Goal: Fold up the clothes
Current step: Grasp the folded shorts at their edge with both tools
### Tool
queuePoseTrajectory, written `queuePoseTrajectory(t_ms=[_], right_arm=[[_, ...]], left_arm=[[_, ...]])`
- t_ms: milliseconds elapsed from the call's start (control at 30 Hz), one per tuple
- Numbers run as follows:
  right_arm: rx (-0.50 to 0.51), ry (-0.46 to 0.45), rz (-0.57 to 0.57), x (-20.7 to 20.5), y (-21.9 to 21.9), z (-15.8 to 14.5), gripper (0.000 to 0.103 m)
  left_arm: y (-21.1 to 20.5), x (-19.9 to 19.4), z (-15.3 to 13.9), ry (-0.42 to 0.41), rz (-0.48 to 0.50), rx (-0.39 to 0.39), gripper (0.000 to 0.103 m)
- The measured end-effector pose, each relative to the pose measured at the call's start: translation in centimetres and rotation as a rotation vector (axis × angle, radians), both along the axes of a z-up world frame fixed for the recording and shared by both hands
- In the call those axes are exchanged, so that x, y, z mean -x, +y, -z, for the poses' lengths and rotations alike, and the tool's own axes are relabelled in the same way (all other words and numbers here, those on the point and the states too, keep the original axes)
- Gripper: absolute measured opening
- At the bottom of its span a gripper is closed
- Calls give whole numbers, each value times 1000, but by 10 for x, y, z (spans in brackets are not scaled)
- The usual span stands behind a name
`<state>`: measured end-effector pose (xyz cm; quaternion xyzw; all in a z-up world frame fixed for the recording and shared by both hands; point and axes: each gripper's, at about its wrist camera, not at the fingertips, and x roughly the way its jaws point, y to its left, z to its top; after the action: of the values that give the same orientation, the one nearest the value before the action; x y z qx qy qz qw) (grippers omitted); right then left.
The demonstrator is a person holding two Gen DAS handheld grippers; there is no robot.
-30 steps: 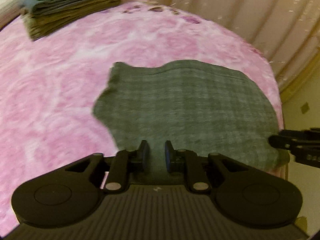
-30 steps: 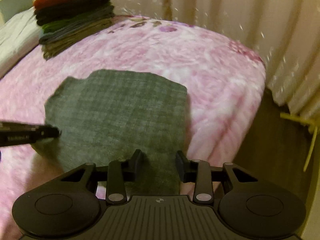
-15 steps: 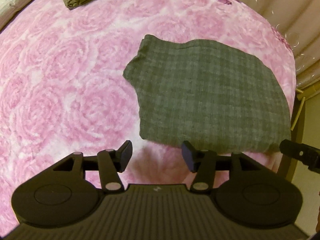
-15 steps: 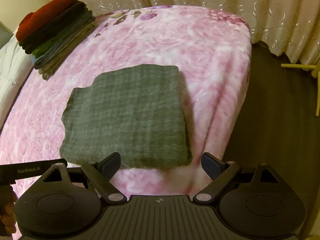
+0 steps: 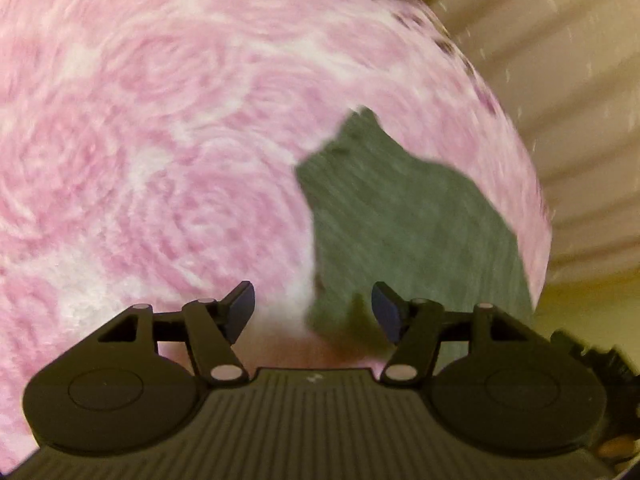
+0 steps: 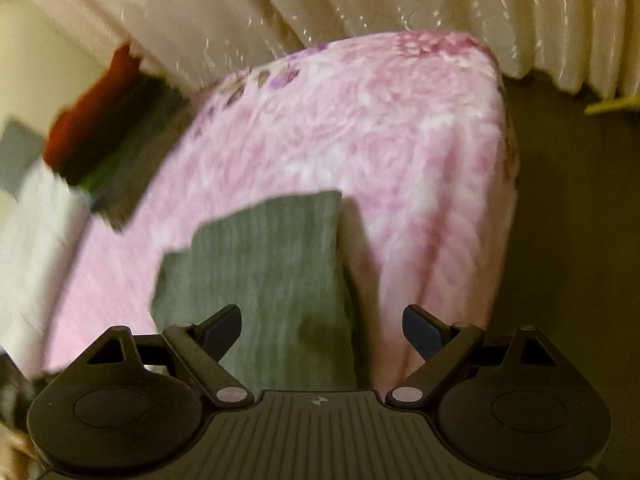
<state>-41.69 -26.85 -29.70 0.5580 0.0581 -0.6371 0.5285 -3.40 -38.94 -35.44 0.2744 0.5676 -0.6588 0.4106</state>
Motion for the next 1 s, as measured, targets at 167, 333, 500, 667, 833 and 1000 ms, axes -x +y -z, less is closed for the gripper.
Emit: queuePoseTrajectory(t_ms=[167, 333, 500, 667, 833, 1000], right_arm=[[48, -168, 9, 30, -21, 35, 90], [12, -213, -38, 39, -41, 51, 86], [-2, -85, -115, 32, -39, 21, 71], [51, -193, -98, 45, -47, 30, 71], [35, -344, -139, 54, -68, 67, 69], [28, -433, -156, 55, -73, 85, 42]], left_arm=[[-22, 8, 32, 185, -1, -75, 58], [-38, 30, 42, 289, 43, -70, 59], [-45, 39, 43, 316, 82, -73, 59], [-48, 41, 47, 342, 87, -86, 59], [-53, 52, 52, 401, 115, -104, 53], [-52, 61, 59, 418, 126, -100, 27]])
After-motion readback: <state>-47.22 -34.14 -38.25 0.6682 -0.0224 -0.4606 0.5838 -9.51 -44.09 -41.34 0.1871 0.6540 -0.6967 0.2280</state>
